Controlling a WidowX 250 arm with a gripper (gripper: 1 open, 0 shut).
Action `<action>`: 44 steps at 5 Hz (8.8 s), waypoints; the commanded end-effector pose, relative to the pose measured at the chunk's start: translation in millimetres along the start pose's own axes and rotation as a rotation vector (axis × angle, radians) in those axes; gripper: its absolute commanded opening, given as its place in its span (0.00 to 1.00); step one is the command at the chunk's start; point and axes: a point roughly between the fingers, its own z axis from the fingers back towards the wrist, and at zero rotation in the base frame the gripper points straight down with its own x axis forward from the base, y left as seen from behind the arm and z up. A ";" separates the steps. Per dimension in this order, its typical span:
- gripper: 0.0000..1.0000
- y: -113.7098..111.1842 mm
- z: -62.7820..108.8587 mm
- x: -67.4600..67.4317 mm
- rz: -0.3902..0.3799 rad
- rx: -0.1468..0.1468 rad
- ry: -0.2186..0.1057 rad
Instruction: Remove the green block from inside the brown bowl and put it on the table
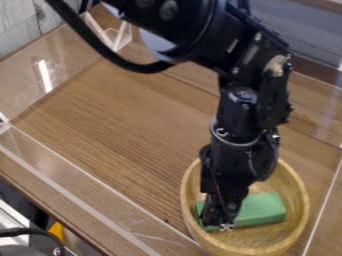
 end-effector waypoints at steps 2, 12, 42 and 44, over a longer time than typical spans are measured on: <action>0.00 2.8 13.6 -1.1 0.011 0.008 -0.045; 0.00 -2.0 47.4 -5.1 0.088 -0.047 -0.103; 0.00 -30.1 -24.9 32.2 -0.042 -0.113 -0.080; 0.00 -33.5 -20.9 31.0 -0.045 -0.136 -0.074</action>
